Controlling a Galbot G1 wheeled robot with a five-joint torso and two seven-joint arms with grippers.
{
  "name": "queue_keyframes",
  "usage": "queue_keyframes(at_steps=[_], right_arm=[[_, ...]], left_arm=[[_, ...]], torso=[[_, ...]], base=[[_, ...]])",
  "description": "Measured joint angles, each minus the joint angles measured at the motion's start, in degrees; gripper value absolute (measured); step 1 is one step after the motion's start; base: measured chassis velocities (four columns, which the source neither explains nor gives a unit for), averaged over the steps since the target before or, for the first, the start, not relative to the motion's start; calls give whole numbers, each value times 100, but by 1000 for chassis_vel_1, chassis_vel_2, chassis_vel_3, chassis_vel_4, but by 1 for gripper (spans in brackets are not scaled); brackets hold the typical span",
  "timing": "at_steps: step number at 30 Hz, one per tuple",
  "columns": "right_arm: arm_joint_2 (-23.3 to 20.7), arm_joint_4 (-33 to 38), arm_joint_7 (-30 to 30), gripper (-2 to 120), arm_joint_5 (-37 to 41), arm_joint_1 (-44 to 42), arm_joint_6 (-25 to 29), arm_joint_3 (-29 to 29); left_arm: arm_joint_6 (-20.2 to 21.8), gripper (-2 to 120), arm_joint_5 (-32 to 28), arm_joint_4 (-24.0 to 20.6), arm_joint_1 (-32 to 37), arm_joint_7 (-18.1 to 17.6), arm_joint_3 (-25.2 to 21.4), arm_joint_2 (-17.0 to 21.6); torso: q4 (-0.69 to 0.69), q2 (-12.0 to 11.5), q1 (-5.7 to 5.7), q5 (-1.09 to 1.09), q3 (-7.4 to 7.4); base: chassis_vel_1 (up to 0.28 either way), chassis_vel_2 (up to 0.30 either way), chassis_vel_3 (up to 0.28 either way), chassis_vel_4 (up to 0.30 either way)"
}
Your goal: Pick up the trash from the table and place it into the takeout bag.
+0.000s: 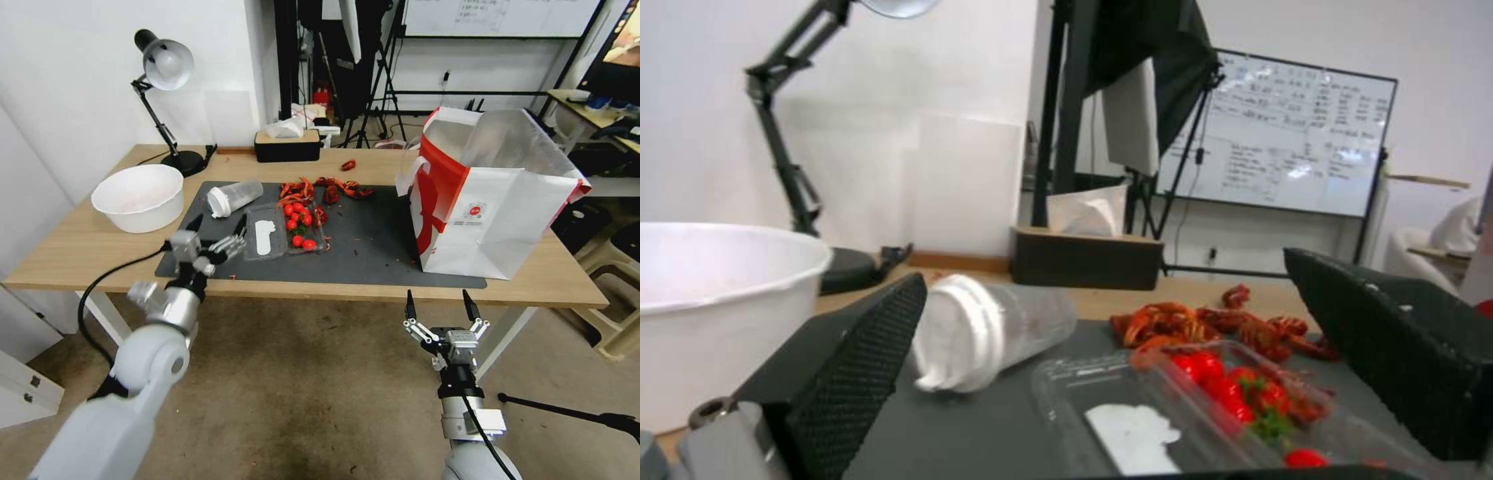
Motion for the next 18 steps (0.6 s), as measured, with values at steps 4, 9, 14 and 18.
queue_keyframes(at_steps=[4,9,14,18], right_arm=[[-5,1,0,100,1,-2,15,12],[6,-10,0,100,2,-7,21,2],[25,-25,2,100,4,-68,24,0],[49,-52,7,100,5,-105,37,-1]], left_arm=[[-394,100,515,-129,635,230,-501,-430],[-776,100,949,-134,1011,375,-719,-641],[-1230,100,1350,-170,1541,499,-885,-901],[-1436,100,1428,-119,1787,501,-889,-976]], torso=[[0,0,0,1,0],[0,0,0,0,0],[0,0,0,0,0],[0,0,1,0,0]], base=[[0,0,0,0],[0,0,0,0],[0,0,0,0],[0,0,0,0]])
